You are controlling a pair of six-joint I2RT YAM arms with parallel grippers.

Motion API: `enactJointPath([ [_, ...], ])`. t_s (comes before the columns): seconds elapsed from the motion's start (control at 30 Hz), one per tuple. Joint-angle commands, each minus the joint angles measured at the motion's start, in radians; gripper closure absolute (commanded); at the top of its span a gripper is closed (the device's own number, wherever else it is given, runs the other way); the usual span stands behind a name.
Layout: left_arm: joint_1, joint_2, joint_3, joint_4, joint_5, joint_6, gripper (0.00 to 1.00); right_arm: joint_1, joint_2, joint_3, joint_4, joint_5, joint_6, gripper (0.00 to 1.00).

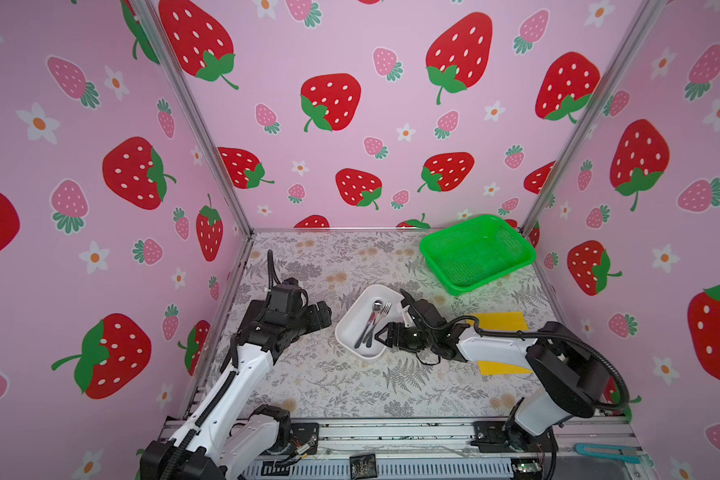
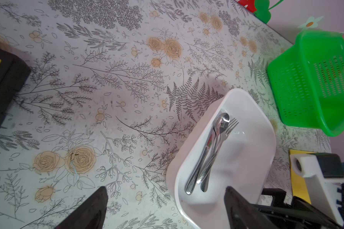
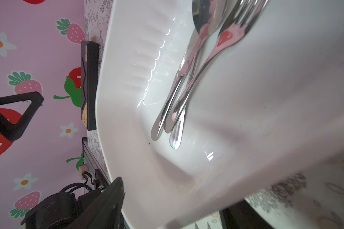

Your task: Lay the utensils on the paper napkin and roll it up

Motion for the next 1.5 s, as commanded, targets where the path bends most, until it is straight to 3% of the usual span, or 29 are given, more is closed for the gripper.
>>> enactJointPath([
  [0.0,-0.002,-0.027,0.04,-0.063,-0.053,0.01,0.07,0.013,0.072,0.096,0.005,0.058,-0.019,0.26],
  [0.23,-0.002,-0.039,0.058,-0.082,-0.051,0.024,0.07,-0.009,0.231,0.322,-0.105,0.086,-0.231,0.25],
  [0.33,-0.002,-0.04,0.06,-0.087,-0.047,0.027,0.07,-0.018,0.299,0.453,-0.231,0.136,-0.313,0.23],
  [0.4,-0.002,-0.04,0.064,-0.095,-0.048,0.027,0.07,-0.028,0.331,0.503,-0.271,0.195,-0.339,0.23],
  [0.5,-0.002,-0.047,0.061,-0.095,-0.046,0.024,0.07,-0.066,0.37,0.551,-0.252,0.176,-0.365,0.22],
  [0.67,-0.002,-0.058,0.066,-0.111,-0.046,0.033,0.07,-0.111,0.449,0.657,-0.217,0.042,-0.402,0.22],
  [0.87,-0.001,-0.072,0.073,-0.138,-0.074,0.029,0.07,-0.092,0.513,0.71,-0.152,-0.124,-0.38,0.24],
  [1.0,0.0,-0.091,0.068,-0.14,-0.068,0.039,0.06,-0.075,0.499,0.716,-0.171,-0.149,-0.409,0.24],
  [1.1,0.0,-0.105,0.054,-0.123,-0.041,0.044,0.06,-0.074,0.382,0.638,-0.223,-0.024,-0.448,0.22],
  [1.23,0.0,-0.113,0.035,-0.077,0.015,0.052,0.06,-0.077,0.089,0.402,-0.289,0.34,-0.46,0.19],
  [1.33,-0.002,-0.108,0.02,-0.021,0.078,0.058,0.05,-0.091,-0.16,0.168,-0.322,0.582,-0.378,0.18],
  [1.47,-0.002,-0.094,0.005,0.061,0.182,0.067,0.03,-0.167,-0.474,-0.125,-0.346,0.693,-0.252,0.24],
])
